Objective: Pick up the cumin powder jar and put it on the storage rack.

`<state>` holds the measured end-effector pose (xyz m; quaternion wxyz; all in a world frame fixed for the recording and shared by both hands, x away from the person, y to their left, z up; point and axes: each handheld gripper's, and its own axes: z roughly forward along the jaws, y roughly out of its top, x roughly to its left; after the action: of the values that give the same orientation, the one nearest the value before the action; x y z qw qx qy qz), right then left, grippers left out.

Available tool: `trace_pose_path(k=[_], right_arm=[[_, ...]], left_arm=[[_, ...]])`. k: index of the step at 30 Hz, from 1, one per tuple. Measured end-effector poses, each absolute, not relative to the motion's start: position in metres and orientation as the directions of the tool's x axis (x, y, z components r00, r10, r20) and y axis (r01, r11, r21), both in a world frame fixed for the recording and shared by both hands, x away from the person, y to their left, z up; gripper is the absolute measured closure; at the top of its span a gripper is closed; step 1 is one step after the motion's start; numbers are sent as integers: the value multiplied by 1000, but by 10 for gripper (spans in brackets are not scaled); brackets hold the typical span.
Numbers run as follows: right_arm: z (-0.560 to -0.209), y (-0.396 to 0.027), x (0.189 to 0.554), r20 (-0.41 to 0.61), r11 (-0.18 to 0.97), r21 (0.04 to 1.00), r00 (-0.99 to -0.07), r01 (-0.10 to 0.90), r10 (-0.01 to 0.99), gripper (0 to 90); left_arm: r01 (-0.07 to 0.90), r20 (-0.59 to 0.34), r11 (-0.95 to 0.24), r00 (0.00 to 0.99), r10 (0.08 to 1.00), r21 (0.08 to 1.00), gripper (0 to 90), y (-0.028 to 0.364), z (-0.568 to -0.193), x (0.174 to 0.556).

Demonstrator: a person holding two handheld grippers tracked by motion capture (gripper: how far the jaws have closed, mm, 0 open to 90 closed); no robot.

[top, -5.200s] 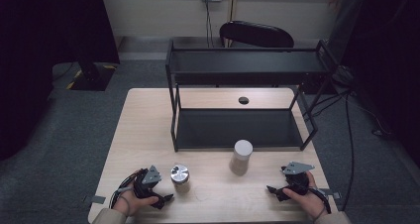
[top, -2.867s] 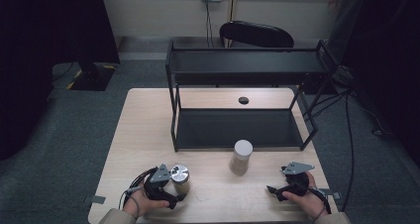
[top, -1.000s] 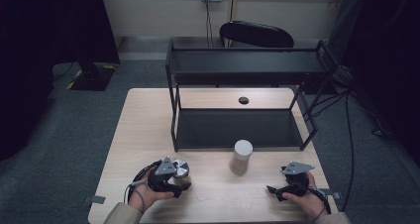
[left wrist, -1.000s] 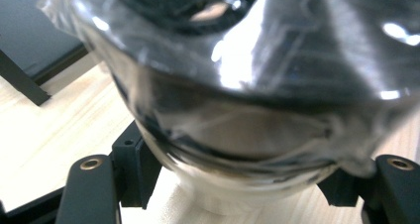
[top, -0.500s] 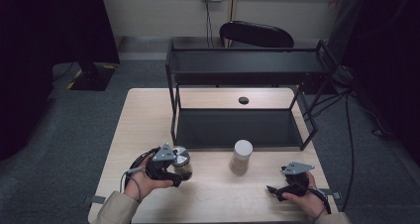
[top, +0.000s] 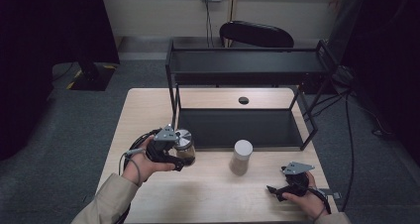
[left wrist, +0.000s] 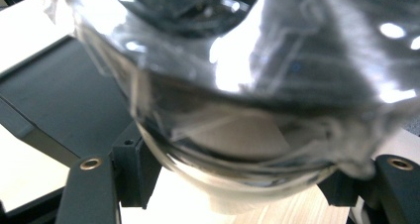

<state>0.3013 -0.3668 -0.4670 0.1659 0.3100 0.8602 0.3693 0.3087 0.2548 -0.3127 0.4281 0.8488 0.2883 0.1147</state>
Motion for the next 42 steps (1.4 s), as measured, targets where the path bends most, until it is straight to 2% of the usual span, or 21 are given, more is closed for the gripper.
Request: trace_pose_path(k=[21,42], right_arm=[[-467,-367,301,-57,535,738,-753,410,656,0],[-467,-367,301,-56,535,739,-752,411,656,0]], left_arm=[[378,-27,-489,812,584,787,305,239,-241,339],[372,-30,-466,805,592,803,305,222,-197,365]])
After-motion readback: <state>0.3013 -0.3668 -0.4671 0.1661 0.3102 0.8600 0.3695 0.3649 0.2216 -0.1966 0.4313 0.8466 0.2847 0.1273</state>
